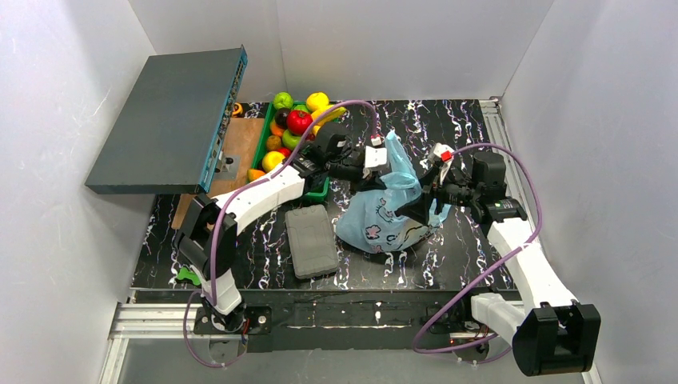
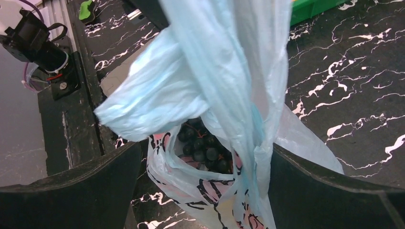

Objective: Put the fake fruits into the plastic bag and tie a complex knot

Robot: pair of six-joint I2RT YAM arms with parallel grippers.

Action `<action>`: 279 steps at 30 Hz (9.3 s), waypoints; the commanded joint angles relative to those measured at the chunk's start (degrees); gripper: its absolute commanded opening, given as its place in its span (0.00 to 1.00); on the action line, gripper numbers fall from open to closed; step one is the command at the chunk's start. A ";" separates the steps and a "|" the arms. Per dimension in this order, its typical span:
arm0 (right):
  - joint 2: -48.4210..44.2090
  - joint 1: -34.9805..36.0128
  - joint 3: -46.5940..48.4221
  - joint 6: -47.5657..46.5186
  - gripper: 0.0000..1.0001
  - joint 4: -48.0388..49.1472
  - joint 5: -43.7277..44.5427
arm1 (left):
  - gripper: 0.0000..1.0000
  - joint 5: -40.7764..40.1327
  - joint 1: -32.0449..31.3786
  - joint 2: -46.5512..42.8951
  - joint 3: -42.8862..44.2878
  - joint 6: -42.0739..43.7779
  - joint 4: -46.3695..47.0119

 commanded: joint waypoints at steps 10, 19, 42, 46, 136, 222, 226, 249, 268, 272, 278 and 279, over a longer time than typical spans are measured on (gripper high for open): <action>-0.94 -0.24 0.23 2.79 0.98 10.14 -1.56 | 0.00 -1.79 -3.17 4.01 10.16 3.10 -7.83; 0.70 -0.39 0.34 3.91 0.60 11.75 1.79 | 0.00 -1.53 -4.13 4.81 11.40 6.35 -11.00; -1.61 0.09 -2.62 -0.24 0.01 13.17 1.35 | 0.91 0.03 6.63 -0.13 25.66 -24.32 -13.79; -2.17 0.70 -2.61 -2.03 0.01 12.95 1.82 | 0.91 4.85 6.60 3.71 31.85 -27.46 -14.25; 13.86 -13.40 16.91 2.22 0.40 -29.18 11.69 | 0.00 -7.57 -2.49 9.50 -6.25 -64.00 26.14; 18.32 -3.54 5.62 12.09 0.70 -12.24 -7.96 | 0.00 3.00 -0.89 11.45 -6.64 -76.97 40.70; 19.53 -1.89 6.78 16.73 0.75 -7.21 -7.19 | 0.00 4.33 -2.22 12.10 -7.79 -80.34 44.39; 22.33 -0.62 13.24 10.97 0.82 -13.06 -7.16 | 0.00 4.21 -3.55 16.28 -7.98 -78.67 39.15; 19.45 -10.57 9.67 2.64 0.41 -24.08 -3.38 | 0.00 5.06 -2.76 16.51 -7.26 -78.59 40.40; 20.95 -7.29 9.44 7.65 0.41 -17.25 -2.57 | 0.00 5.30 -2.81 16.50 -7.04 -78.95 40.51; 23.34 -1.13 12.14 16.54 0.40 -7.90 -1.54 | 0.00 5.78 -3.23 16.32 -6.83 -77.98 39.30; 23.40 -0.33 12.49 17.74 0.41 -6.64 -1.13 | 0.00 5.89 -3.39 16.26 -6.79 -77.72 39.18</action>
